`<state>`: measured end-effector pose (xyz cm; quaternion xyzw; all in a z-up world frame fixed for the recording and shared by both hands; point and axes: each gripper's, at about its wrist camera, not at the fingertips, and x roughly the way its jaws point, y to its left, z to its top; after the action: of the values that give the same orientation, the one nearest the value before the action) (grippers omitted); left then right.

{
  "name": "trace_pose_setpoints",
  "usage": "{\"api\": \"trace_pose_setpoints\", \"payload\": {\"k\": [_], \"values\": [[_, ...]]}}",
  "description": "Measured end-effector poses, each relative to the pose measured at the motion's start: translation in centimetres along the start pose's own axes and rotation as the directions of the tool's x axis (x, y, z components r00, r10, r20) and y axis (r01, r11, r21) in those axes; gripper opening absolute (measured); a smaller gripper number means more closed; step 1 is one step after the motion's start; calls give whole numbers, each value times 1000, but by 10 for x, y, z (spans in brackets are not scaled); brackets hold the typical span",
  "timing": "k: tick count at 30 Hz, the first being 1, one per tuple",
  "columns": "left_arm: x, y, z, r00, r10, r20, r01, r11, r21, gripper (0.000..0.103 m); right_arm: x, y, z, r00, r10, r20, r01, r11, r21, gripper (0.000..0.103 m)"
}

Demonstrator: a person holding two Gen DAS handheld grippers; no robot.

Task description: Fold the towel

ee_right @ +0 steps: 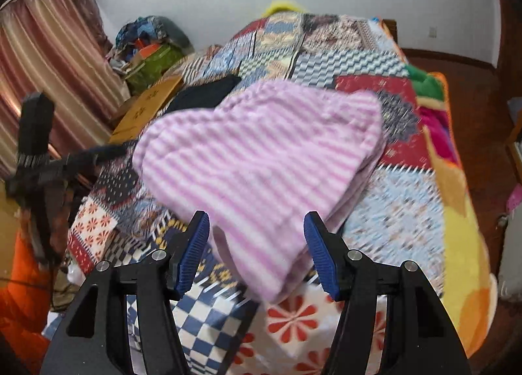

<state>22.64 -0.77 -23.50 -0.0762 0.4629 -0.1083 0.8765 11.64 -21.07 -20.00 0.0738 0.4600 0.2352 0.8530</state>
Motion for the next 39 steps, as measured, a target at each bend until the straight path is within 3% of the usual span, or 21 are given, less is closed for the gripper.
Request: {"api": "trace_pose_setpoints", "payload": {"k": [4,7,9,12,15,24,31,35,39], "values": [[35,-2,7,999,-26,-48,27,999,16,87,21,0,-11,996,-44,-79,41,999,-29,57],[48,0,-3,995,-75,-67,76,997,15,76,35,-7,-21,990,-39,-138,33,998,-46,57],[56,2,-9,987,-143,-79,144,990,4,62,36,-14,-25,990,-24,-140,18,999,-39,58],[57,-3,-17,981,-169,-95,169,986,-1,49,35,-21,-24,990,-21,-141,16,999,-39,58],[51,-10,-23,978,-178,-103,179,984,-2,43,35,-29,-23,990,-19,-142,14,999,-36,58],[42,-39,-50,949,-270,-163,269,963,-29,43,26,-59,-27,983,-105,-153,106,994,4,58],[28,-30,-23,965,-218,-145,218,976,-16,44,-3,-66,-30,981,-122,-151,125,992,11,58],[19,-22,6,984,-158,-81,160,987,20,59,-23,-65,-25,979,-163,-121,161,987,-23,58],[24,-22,38,993,-117,-33,119,990,73,63,-36,-69,-6,984,-170,-44,170,985,-7,58]]}}
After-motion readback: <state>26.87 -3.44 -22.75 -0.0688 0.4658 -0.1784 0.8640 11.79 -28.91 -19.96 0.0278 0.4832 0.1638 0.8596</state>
